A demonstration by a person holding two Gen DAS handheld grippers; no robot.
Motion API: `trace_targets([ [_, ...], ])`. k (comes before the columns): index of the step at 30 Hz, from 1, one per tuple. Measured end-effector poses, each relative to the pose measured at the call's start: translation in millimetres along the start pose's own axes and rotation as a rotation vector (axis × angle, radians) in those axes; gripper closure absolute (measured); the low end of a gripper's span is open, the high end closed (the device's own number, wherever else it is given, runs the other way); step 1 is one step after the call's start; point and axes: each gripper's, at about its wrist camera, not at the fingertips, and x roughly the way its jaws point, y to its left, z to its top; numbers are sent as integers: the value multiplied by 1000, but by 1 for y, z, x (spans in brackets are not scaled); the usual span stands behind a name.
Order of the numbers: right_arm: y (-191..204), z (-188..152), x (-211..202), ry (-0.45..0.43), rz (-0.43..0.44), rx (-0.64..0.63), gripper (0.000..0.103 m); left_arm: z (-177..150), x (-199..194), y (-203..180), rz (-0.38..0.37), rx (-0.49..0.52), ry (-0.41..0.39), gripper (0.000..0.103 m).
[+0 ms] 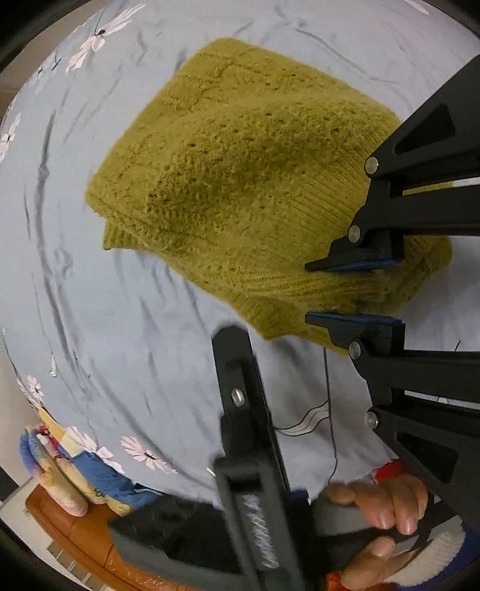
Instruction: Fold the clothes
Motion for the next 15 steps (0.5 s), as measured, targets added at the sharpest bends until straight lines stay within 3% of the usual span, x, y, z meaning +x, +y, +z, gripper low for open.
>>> trace_targets([
  [5, -6, -13, 2, 9, 24, 22, 72, -1, 18, -4, 0, 14, 67, 53],
  [6, -8, -16, 2, 12, 40, 31, 57, -2, 22, -5, 5, 20, 81, 53],
  [7, -9, -20, 0, 18, 55, 36, 50, -3, 26, -6, 11, 27, 95, 53],
  [11, -20, -41, -17, 0, 52, 64, 50, -6, 42, -11, 33, 55, 151, 53],
  [15, -54, -67, -29, 2, 17, 210, 50, -10, 57, -15, 55, 83, 206, 55],
])
